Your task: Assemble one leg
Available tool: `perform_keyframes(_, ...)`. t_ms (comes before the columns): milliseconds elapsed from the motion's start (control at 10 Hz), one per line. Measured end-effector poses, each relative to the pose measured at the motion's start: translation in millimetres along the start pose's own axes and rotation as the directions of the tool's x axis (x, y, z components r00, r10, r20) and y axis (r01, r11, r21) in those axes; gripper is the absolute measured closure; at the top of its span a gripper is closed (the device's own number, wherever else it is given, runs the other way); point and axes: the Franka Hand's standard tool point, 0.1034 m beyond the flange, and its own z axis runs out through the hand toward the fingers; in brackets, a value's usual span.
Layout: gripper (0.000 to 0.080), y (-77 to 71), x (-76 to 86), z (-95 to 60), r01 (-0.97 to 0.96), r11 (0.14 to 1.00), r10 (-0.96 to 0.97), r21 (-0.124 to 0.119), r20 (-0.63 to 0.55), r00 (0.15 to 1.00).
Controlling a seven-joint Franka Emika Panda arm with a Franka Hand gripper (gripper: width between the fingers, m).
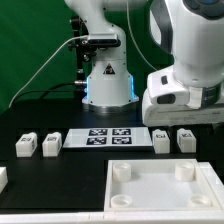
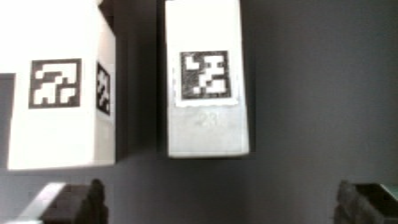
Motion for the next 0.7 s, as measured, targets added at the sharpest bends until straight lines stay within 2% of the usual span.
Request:
perform_keyframes(300,0.0151,-6.7,-1.4,3.9,0.002,1.0,0.003,-0.019,0.242,0.97)
perform_keyframes(400,0.0151,-6.7,1.9,5.7,0.005,1.0,0.0,-0.017,0.275,0.962)
perform_keyframes(700,0.0151,-7.3,2.5,5.6,0.005,1.0,-0.001,-0.017,0.27,0.963)
